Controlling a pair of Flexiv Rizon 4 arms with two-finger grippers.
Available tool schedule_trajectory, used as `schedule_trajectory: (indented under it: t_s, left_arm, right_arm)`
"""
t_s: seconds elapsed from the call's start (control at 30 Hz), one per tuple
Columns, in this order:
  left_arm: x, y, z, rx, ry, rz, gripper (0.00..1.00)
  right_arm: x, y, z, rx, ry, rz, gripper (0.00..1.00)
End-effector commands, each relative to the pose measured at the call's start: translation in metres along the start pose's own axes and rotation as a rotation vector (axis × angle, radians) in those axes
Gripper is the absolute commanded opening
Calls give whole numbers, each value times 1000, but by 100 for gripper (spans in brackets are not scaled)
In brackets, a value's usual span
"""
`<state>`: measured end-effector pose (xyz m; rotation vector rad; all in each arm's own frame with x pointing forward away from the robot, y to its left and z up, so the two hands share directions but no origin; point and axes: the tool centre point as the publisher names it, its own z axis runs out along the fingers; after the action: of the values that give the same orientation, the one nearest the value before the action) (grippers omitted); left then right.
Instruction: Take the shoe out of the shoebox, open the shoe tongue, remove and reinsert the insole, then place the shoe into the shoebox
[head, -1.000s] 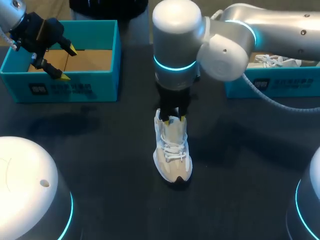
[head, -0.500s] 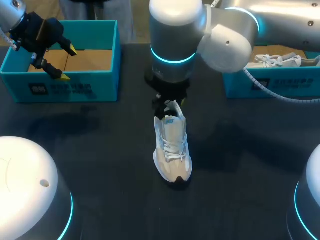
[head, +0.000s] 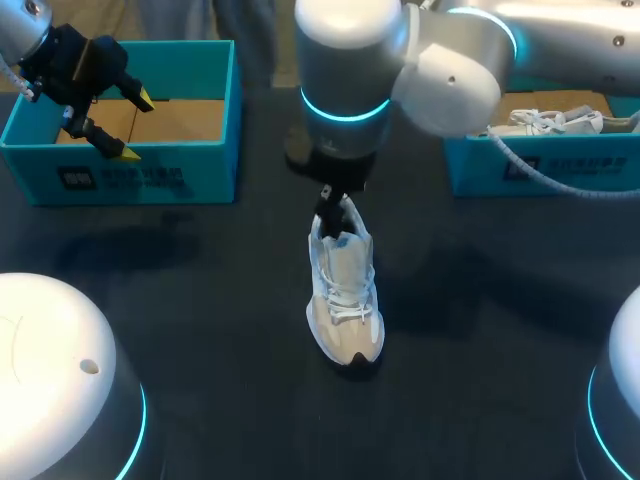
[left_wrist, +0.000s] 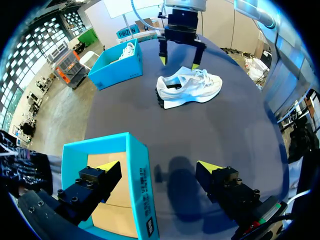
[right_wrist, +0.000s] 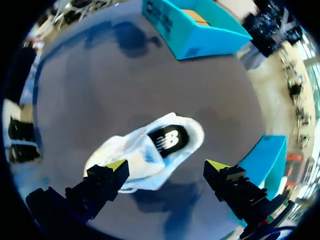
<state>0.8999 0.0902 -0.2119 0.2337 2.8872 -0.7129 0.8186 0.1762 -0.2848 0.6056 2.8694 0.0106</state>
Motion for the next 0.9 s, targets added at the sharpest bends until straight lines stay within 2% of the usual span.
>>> schedule_trajectory:
  t_s: [0.03, 0.3, 0.5, 0.9]
  left_arm:
    - [0, 0, -1, -3, 2, 1, 100]
    - [0, 0, -1, -3, 2, 1, 100]
    - [0, 0, -1, -3, 2, 1, 100]
    - [0, 0, -1, -3, 2, 1, 100]
  right_arm:
    - [-12, 11, 2, 27, -2, -58, 100]
    - [-36, 28, 25, 27, -14, -146, 100]
    - [-51, 32, 52, -17, -12, -237, 100]
    - [-60, 32, 96, -24, -1, -327, 100]
